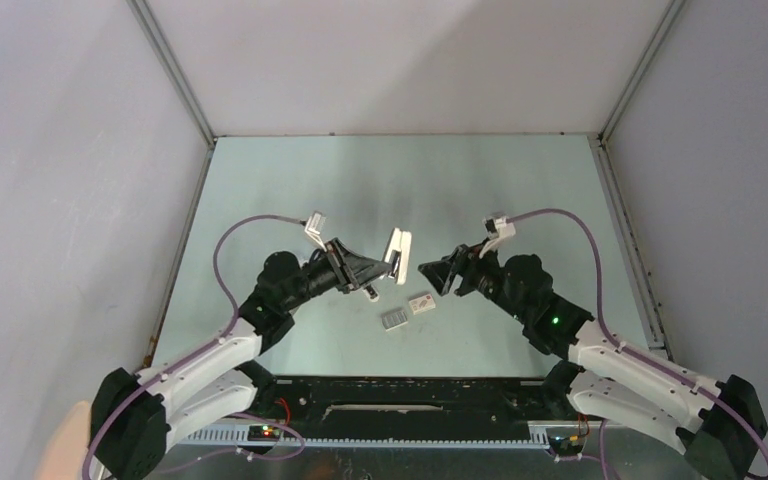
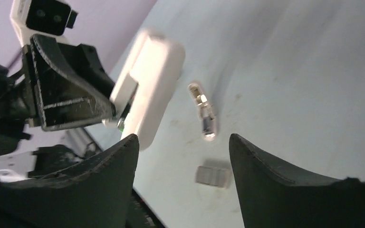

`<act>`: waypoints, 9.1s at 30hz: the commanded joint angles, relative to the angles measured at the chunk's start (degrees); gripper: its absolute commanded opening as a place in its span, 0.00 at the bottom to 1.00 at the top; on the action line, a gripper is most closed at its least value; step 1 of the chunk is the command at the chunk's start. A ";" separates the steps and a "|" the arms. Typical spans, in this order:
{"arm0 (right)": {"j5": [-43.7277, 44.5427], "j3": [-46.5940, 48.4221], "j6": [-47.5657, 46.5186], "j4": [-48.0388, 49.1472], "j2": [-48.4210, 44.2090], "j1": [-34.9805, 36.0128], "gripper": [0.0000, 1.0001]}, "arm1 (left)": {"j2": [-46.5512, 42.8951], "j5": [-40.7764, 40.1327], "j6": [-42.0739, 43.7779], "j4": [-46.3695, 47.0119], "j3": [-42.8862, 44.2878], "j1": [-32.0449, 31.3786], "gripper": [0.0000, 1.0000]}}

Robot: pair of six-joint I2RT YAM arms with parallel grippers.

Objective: Load the staples into the stapler

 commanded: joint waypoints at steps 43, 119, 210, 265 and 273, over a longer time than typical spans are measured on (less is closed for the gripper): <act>-14.23 -3.36 13.90 26.47 0.16 -3.21 0.00 | 5.42 6.27 -15.91 32.89 -5.06 5.05 0.00; 34.78 11.95 -10.69 5.84 10.06 22.70 0.00 | 4.03 -19.24 -9.86 3.33 3.82 -12.80 0.46; -23.65 27.82 -14.73 -30.18 -0.11 -18.58 0.39 | 7.51 -55.88 45.92 -29.02 13.69 -33.32 0.00; 28.40 9.01 -16.53 17.31 30.15 6.99 0.00 | -14.70 -32.04 15.65 -38.82 9.16 -6.29 0.78; 26.03 16.46 -18.25 21.09 47.33 3.16 0.01 | -27.58 -53.09 30.86 -63.70 22.84 -5.92 1.00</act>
